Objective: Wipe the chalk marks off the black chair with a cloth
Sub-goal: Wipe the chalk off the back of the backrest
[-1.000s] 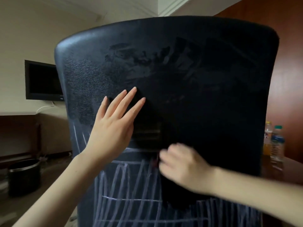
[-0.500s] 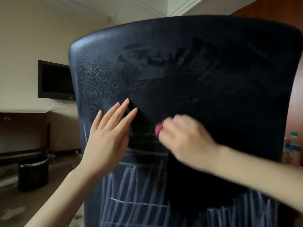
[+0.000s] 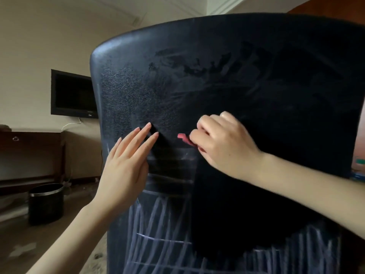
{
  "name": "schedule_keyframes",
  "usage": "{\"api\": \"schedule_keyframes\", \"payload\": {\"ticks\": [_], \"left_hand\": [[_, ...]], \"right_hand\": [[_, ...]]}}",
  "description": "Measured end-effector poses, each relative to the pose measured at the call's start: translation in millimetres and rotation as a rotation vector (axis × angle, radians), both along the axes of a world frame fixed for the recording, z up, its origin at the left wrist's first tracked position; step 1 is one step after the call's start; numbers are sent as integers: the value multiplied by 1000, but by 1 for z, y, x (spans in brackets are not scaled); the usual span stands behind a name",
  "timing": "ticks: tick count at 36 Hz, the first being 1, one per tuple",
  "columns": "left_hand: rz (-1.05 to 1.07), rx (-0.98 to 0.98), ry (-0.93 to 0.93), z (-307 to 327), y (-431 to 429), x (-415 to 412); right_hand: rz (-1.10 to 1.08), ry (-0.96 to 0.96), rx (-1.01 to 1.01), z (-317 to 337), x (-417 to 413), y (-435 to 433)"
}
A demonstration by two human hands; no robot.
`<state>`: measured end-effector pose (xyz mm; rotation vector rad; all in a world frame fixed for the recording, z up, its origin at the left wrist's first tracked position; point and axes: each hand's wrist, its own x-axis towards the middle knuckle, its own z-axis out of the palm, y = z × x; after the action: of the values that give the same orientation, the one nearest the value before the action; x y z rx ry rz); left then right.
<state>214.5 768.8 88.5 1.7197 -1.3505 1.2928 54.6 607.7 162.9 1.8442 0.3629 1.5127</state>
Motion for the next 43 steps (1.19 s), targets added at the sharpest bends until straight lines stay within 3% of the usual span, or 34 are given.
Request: {"api": "schedule_keyframes", "payload": {"ticks": [3, 8, 11, 14, 19, 22, 25, 29, 32, 36, 41, 43], "left_hand": [[15, -5, 3, -1, 0, 0], [46, 23, -2, -2, 8, -2], [61, 19, 8, -4, 18, 2], [44, -11, 52, -8, 25, 13], [10, -84, 129, -13, 25, 21], [21, -120, 139, -15, 21, 19], [17, -130, 137, -15, 19, 17], [12, -109, 135, -17, 23, 14], [18, -102, 122, -18, 34, 16], [22, -173, 151, -19, 42, 24], [-13, -221, 195, -19, 33, 26], [-11, -208, 194, -21, 29, 24]], "right_hand": [[11, -3, -47, -39, 12, 2], [-77, 415, -175, -175, 15, -14], [-143, 520, -222, -200, 13, -18], [-80, 443, -203, -159, 16, -6], [10, 68, -116, -13, 14, 21], [24, 54, -55, 12, 23, 21], [-9, 119, -136, -48, 35, 15], [-238, 502, -228, -184, 41, -5], [-348, 655, -229, -231, 43, -14], [-168, 565, -285, -176, 35, 3], [-8, 99, -95, -28, 39, 34], [64, 34, -8, 6, 39, 38]]}}
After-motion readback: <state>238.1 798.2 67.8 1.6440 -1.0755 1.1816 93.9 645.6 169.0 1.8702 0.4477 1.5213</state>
